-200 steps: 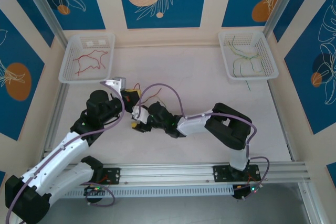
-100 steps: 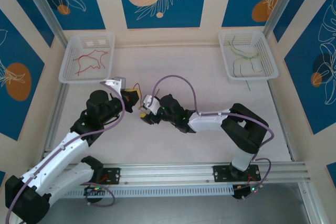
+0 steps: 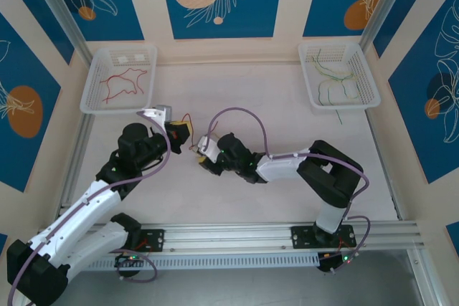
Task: Untangle the cables
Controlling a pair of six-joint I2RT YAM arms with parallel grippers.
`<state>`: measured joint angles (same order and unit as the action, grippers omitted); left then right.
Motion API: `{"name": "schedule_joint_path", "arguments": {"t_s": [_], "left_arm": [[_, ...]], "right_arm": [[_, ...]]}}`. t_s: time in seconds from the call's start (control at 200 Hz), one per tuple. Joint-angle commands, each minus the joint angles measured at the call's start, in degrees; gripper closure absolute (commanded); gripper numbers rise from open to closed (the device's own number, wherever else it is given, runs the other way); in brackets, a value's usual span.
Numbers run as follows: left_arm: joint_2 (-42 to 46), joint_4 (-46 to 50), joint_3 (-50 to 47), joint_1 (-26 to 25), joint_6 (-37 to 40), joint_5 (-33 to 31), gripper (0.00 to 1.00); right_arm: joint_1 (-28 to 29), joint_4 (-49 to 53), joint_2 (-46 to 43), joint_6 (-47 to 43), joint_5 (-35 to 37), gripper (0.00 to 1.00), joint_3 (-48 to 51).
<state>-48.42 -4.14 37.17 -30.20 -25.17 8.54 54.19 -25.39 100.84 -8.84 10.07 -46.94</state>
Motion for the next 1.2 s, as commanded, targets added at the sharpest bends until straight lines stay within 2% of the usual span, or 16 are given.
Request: {"name": "schedule_joint_path", "arguments": {"t_s": [0.0, 0.025, 0.195, 0.42, 0.545, 0.725, 1.195], "left_arm": [[1.1, -1.0, -0.1, -0.5, 0.3, -2.7, 1.0], [1.5, -0.3, -0.3, -0.5, 0.2, -4.3, 1.0], [5.5, 5.0, -3.3, -0.4, -1.5, -20.5, 1.0], [11.4, 8.6, -7.3, 0.1, -3.2, -35.1, 1.0], [14.9, 8.7, -9.5, 0.6, -2.8, -38.9, 1.0], [18.7, 11.2, -10.0, 1.8, -1.5, -43.7, 1.0], [22.4, 14.3, -10.5, 5.8, 1.8, -45.8, 1.0]], "right_arm": [[0.0, 1.9, 0.5, 0.4, 0.9, 0.95, -2.2], [0.1, 2.5, 0.1, 0.8, 1.0, 1.0, -2.3], [-1.9, 6.2, -6.2, 4.6, 0.4, 1.0, -0.9], [-11.4, 11.9, -19.1, 14.9, -4.8, 1.0, 3.6], [-17.2, 16.7, -25.4, 19.7, -5.7, 1.0, 4.4], [-22.8, 26.0, -32.0, 21.5, -2.5, 1.0, 3.3], [-39.8, 40.4, -44.5, 25.1, -0.8, 1.0, 3.6]]}}
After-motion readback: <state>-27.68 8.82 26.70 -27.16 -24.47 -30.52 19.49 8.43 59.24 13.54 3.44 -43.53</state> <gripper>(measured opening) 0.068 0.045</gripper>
